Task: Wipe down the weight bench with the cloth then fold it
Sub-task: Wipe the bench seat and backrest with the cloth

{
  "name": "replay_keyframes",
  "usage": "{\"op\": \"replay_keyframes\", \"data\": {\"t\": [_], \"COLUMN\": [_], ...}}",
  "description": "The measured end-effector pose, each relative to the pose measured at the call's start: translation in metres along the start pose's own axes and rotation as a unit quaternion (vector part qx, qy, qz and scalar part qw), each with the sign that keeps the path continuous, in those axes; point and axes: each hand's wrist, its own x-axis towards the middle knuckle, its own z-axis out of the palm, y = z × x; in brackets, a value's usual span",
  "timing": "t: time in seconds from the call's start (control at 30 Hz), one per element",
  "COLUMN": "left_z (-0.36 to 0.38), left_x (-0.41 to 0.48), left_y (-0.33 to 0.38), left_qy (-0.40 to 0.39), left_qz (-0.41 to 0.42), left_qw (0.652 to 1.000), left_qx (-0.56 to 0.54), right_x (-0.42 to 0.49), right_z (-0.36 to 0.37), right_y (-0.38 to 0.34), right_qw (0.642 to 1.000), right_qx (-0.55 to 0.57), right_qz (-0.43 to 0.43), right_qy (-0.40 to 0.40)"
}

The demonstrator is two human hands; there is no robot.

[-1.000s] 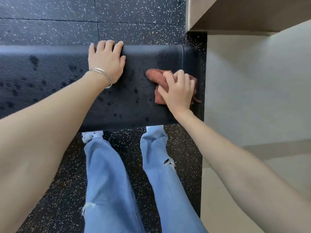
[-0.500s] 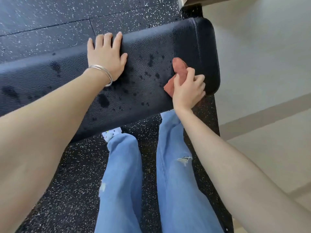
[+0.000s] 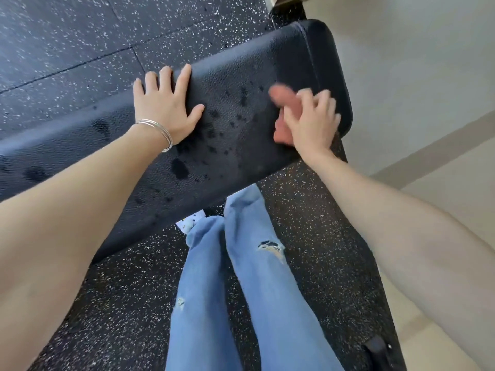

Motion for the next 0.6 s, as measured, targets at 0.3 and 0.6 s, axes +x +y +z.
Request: {"op": "replay_keyframes", "data": {"t": [0.3,0.6], "left_z": [-0.001,-0.003], "left_x": [0.006,0.005], "left_y": [-0.012,-0.015], "left_qy": [-0.015,-0.028], "left_qz": [-0.031,-0.047], "left_qw": [0.999,0.998], "left_qx": [-0.026,-0.044], "right_x": [-0.02,0.024], "right_z": [0.007,-0.004], "right_y": [-0.035,-0.027], "right_qw": [0.984,0.978], "right_qx": [0.029,-0.013], "right_qz": [-0.16,-0.207], "right_qy": [0.077,0.031]}}
